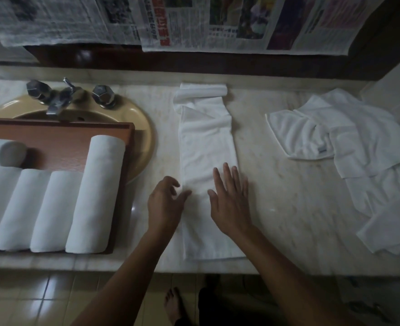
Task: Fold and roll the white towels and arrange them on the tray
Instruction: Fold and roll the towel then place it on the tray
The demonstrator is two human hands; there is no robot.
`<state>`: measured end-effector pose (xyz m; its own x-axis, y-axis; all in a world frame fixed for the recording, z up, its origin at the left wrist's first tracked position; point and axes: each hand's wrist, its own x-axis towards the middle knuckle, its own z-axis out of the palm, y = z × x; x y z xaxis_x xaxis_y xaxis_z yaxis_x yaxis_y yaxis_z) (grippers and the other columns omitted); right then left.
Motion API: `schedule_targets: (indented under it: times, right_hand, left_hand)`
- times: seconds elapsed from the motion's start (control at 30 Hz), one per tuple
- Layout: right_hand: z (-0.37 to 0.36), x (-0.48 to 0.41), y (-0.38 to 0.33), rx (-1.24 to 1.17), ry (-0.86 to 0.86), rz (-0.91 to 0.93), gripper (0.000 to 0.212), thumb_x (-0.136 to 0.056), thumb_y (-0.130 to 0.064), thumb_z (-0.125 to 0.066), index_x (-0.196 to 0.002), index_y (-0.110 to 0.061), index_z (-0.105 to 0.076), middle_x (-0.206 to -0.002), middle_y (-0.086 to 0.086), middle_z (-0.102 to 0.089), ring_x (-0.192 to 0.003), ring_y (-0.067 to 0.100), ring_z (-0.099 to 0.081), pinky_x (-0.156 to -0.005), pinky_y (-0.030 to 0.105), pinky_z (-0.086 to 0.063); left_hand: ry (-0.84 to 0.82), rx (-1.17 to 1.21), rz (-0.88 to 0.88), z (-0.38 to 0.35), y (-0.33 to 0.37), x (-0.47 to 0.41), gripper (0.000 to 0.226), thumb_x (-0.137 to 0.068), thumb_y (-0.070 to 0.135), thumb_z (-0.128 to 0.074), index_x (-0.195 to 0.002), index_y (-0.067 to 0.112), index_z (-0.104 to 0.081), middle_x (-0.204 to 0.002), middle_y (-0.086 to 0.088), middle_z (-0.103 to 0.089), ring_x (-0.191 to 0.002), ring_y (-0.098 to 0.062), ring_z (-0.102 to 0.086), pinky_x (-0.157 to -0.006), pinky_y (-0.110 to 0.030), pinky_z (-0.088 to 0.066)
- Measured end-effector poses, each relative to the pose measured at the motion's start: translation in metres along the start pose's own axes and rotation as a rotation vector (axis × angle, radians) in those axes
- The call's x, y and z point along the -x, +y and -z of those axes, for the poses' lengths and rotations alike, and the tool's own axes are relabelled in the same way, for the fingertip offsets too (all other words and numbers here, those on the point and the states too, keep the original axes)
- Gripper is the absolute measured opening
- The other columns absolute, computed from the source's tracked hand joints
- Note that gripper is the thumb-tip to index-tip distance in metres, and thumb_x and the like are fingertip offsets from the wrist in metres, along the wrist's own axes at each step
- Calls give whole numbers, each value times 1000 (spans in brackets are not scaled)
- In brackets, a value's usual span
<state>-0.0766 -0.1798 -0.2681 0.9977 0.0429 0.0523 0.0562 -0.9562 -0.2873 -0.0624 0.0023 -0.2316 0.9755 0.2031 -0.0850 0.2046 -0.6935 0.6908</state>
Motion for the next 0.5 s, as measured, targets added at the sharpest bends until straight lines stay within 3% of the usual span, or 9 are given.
schedule_targets:
  times: [0.1,0.2,0.27,0.33,0.4,0.5]
  right_hand:
    - [-5,-21,-3,1,-21,38,57,-109,-39,-28,-162,-19,-26,-172,10,-14,-159,31,-5,-126,57,-10]
    - [-17,-30,3,66,-87,62,58,-107,-43,-32,-162,-23,-28,-171,8,-18,-159,29,-10,-123,61,-16]
    - [-20,-35,16,102,-88,48,60,-105,-46,-32,-161,-24,-30,-170,6,-21,-158,28,-15,-122,61,-16]
    - [-17,-39,32,122,-56,-25,61,-105,-47,-32,-161,-22,-31,-170,7,-22,-157,29,-18,-123,62,-14]
    - [-12,-38,44,128,-31,-95,63,-106,-46,-31,-162,-19,-28,-170,9,-21,-157,31,-17,-122,64,-14]
    - [-9,-16,37,104,-24,-41,62,-106,-45,-30,-163,-18,-26,-171,10,-17,-158,31,-12,-124,62,-11]
  left_hand:
    - [52,-120,-379,-23,-1,-2,23,-100,22,-63,-122,17,-67,-124,-1,-70,-116,-23,-63,-97,-34,-47]
    - [-163,-296,-477,-43,-13,-15,47,-110,30,-37,-156,21,-42,-165,-1,-35,-157,-25,-19,-125,-50,-19]
    - [-275,-423,-477,-47,-24,-22,59,-110,46,-21,-164,25,-16,-172,4,-6,-159,-19,7,-127,-54,1]
    - [-299,-503,-482,-45,-28,-27,65,-107,53,-12,-165,24,-2,-172,4,7,-158,-18,16,-125,-56,9]
    - [-277,-516,-480,-42,-23,-29,68,-106,53,-10,-165,21,1,-172,2,9,-158,-19,16,-125,-57,10]
    - [-276,-489,-508,-48,-12,-20,67,-106,50,-12,-165,21,0,-172,1,10,-157,-18,17,-125,-55,10]
